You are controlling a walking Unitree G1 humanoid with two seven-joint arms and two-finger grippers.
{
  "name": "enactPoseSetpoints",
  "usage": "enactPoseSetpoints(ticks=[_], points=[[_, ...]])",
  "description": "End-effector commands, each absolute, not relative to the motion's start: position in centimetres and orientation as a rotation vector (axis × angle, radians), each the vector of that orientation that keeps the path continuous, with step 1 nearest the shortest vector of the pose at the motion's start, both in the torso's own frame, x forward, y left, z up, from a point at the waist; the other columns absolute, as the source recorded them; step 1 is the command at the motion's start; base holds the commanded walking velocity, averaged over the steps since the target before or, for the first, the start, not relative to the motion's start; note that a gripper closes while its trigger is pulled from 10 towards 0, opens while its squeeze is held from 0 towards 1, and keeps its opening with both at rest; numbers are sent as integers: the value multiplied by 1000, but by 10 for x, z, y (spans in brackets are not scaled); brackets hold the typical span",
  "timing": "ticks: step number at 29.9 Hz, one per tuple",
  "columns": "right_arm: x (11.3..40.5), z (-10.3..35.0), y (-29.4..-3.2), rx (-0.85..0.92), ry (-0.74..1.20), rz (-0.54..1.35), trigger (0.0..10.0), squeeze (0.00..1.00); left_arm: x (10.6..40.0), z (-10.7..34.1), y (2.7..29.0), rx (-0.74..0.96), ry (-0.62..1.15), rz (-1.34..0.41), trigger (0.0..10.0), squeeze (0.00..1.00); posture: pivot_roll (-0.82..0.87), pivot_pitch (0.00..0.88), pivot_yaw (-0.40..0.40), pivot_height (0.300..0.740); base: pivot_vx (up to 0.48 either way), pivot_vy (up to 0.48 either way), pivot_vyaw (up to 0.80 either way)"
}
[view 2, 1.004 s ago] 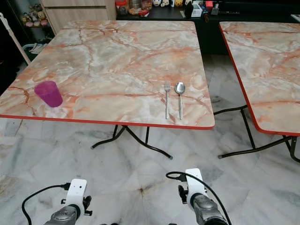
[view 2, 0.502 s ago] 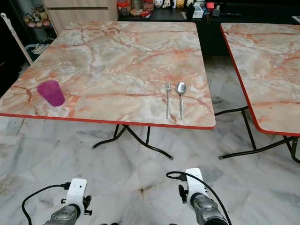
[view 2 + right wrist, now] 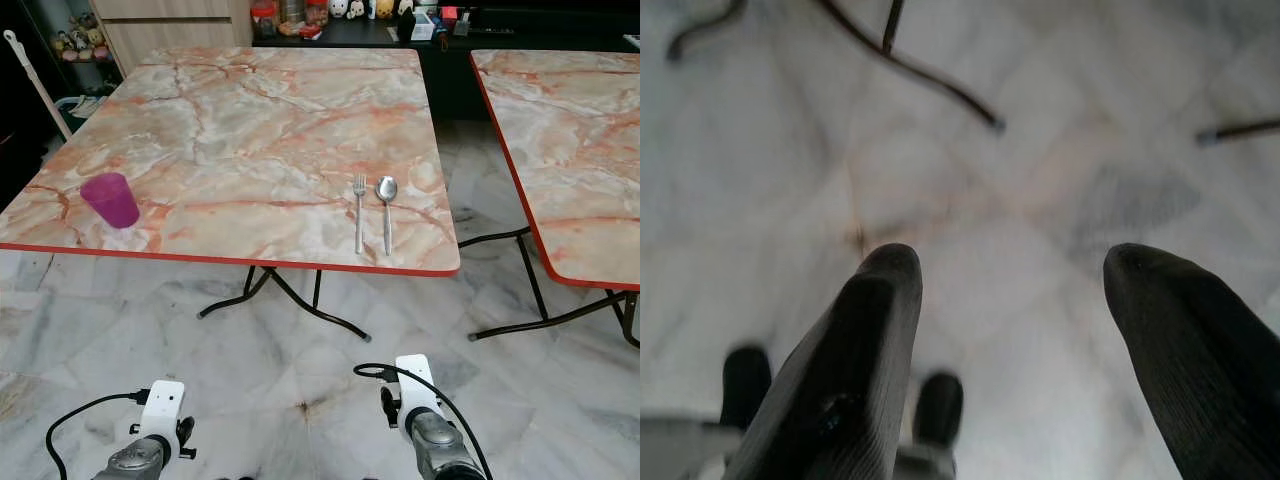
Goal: Setting the table
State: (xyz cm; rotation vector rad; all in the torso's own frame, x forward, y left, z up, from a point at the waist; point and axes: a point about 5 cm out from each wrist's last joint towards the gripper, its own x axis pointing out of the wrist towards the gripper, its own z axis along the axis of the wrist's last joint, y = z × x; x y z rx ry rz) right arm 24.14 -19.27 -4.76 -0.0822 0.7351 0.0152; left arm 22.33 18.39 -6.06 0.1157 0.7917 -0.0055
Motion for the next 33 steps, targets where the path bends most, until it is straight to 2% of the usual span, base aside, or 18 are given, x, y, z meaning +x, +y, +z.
enactPoseSetpoints(ticks=[1,7,11,33], points=[[244,-45,-192,-54,681,-10,10000,0,219,-63,189,119,823,9,10000,0,-67,75,42,740,0,0,0],[244,-44,-192,-53,675,-13,10000,0,219,-64,189,119,826,11,10000,0,-65,55,40,740,0,0,0],[242,-45,-190,-42,669,-9,10000,0,217,-65,189,118,831,18,10000,0,-70,0,35,740,0,0,0],[240,-46,-188,-22,654,-28,10000,0,215,-66,191,118,836,28,10000,0,-74,0,51,740,0,0,0]])
